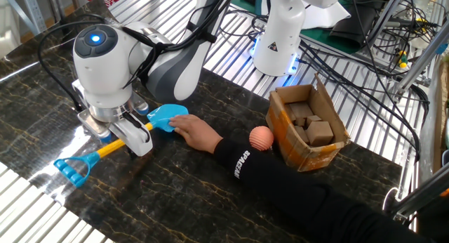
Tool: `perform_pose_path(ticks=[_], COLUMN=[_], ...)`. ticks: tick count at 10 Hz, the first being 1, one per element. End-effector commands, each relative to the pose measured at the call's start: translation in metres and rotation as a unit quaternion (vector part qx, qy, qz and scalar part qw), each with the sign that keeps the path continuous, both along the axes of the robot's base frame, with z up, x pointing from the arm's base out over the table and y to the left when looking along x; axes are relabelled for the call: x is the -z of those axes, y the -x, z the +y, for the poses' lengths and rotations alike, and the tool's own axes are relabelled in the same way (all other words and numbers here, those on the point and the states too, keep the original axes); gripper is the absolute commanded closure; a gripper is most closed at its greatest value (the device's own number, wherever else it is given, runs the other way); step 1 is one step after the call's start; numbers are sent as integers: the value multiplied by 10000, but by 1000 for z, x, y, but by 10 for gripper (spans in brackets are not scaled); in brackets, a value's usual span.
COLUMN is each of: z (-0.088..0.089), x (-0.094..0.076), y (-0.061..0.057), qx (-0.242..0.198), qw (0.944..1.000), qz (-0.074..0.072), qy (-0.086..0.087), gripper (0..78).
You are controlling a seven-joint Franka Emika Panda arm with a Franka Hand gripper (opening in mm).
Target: Use a shovel to scoop up an object
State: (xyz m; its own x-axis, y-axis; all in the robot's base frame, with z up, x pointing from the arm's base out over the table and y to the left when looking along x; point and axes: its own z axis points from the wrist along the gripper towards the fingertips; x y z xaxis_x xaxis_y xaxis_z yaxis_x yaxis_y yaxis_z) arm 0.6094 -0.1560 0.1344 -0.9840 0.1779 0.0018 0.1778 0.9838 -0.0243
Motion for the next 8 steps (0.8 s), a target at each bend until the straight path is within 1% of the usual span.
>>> perform_pose_path(ticks=[1, 2, 3, 5, 7, 8], z=[-1, -6, -6, -6, -6, -6], x=[-2, 4, 6, 7, 7, 7], y=[-1, -10, -11, -13, -13, -13], qx=[-4, -123, -150, -207, -199, -199], qw=[10000, 9995, 9995, 9995, 9994, 9994], qz=[-33, -202, -209, -228, -256, -256], qy=[29, 212, 206, 70, 76, 76], gripper=[1, 1, 1, 1, 1, 763])
